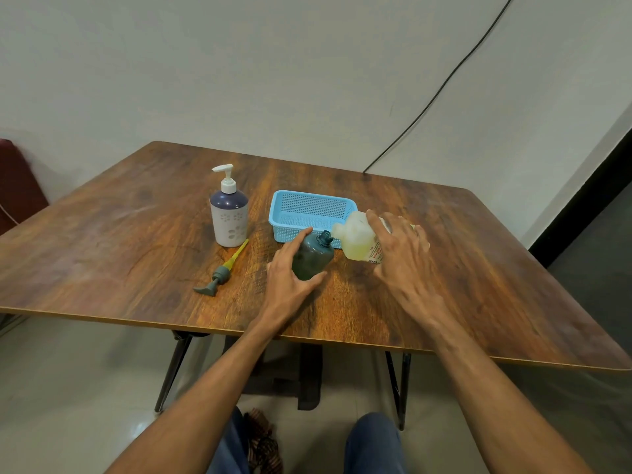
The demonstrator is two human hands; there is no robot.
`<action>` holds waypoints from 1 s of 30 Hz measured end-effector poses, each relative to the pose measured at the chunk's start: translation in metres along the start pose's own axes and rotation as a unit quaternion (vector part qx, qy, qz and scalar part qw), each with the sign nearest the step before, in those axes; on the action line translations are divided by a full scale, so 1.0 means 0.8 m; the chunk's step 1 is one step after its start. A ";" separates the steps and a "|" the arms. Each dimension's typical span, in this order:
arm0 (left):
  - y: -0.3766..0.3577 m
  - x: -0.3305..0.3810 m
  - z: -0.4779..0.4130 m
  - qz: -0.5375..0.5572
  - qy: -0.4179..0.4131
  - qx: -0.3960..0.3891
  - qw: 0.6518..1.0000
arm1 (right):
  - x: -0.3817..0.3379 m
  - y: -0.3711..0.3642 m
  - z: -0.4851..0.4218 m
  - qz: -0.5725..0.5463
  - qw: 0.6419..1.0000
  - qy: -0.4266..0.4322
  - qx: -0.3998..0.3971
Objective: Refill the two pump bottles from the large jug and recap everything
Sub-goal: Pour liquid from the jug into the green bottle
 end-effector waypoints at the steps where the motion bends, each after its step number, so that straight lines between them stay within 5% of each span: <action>1: 0.000 0.000 0.000 0.001 0.000 0.001 1.000 | 0.000 0.000 0.000 0.000 1.000 0.001 0.001; 30: 0.000 0.000 0.000 0.005 0.001 0.003 1.000 | -0.002 0.005 0.000 0.009 1.000 0.007 0.006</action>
Point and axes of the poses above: each hand's wrist, its own z-axis away from the middle knuckle, its own y-axis out of the back of the hand, x = y × z, the point moved 3 cm from there along -z, towards the middle knuckle, and after that the axes turned 2 degrees about -z, right-handed, at the moved point
